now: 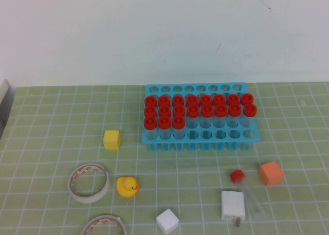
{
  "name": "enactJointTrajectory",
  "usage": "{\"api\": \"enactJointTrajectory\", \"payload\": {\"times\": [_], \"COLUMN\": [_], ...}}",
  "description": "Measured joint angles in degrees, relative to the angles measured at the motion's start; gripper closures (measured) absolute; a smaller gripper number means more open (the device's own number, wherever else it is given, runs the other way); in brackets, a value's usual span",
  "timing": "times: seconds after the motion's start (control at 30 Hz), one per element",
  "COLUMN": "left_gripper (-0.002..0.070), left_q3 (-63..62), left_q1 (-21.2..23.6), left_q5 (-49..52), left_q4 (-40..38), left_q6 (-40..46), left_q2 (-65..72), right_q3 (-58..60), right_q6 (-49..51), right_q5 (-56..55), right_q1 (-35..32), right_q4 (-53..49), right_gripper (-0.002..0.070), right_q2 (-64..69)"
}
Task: Place the test tubes
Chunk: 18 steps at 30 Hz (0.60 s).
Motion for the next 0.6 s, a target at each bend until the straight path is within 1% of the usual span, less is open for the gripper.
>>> {"api": "enactJointTrajectory", "payload": {"times": [0.2, 0.33, 0.4, 0.47, 0.6], "left_gripper": [0.0676, 0.0676, 0.0676, 0.0676, 0.0676], "left_q3": [0.00, -0.31, -2.72, -7.11, -18.25], "left_q1": [0.00, 0.00, 0.00, 0.00, 0.00], "left_q5": [-3.37, -2.30, 3.81, 11.78, 26.51], "left_q4": [-0.22, -0.62, -1.16, -2.26, -2.74], "left_q6": [-0.53, -2.82, -3.52, -3.40, -2.82], "left_q2": [0.00, 0.00, 0.00, 0.00, 1.56], "right_q3": [0.00, 0.00, -0.29, -2.11, -7.82], "right_q6": [0.00, -0.18, -0.18, -0.18, -0.29], "right_q5": [-0.50, -0.18, 2.37, 7.28, 16.25], "right_q1": [0.00, 0.00, 0.00, 0.00, 0.00], "right_q4": [0.00, -0.09, -0.09, -0.09, -0.27], "right_gripper": [0.0678, 0.0678, 0.0678, 0.0678, 0.0678], "right_q2": [0.00, 0.00, 0.00, 0.00, 0.00]}}
